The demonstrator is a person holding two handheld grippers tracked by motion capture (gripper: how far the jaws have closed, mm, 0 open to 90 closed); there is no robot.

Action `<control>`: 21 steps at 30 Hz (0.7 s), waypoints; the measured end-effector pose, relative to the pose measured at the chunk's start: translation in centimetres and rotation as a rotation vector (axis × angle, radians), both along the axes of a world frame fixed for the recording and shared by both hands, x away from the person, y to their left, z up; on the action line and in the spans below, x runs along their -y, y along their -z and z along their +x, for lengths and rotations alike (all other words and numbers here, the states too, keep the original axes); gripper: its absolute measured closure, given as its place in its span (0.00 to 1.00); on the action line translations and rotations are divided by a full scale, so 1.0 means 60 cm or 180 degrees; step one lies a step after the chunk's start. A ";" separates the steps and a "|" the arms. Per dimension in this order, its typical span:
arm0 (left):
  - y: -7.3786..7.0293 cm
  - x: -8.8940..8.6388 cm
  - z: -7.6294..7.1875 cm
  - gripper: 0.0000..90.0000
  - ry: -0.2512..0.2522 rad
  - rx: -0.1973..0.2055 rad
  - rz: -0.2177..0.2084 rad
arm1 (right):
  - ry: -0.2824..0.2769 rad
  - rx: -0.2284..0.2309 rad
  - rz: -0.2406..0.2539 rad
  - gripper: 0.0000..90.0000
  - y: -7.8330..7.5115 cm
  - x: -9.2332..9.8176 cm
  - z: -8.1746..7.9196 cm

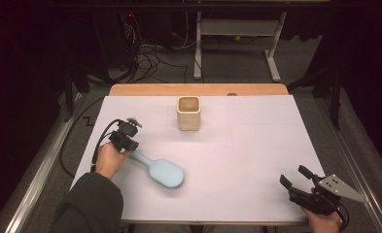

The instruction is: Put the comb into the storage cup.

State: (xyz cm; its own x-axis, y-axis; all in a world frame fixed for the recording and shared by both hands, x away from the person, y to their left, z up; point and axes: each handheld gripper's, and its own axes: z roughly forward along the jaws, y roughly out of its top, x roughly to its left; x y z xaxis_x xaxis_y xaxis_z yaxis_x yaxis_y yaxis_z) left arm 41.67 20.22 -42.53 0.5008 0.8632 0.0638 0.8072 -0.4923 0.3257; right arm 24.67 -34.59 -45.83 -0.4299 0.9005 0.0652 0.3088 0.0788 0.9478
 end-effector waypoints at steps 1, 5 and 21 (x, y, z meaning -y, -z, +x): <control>0.000 0.000 -0.001 0.96 0.0001 -0.0008 0.0002 | 0.0002 0.0000 0.0000 0.26 0.000 0.000 0.000; 0.004 -0.002 -0.004 0.96 0.0023 -0.0022 0.0016 | -0.0004 -0.0004 0.0007 0.26 0.000 0.000 0.000; 0.015 -0.008 -0.034 0.96 0.0067 -0.0123 -0.0078 | 0.0000 -0.0003 -0.0005 0.26 0.000 0.000 0.001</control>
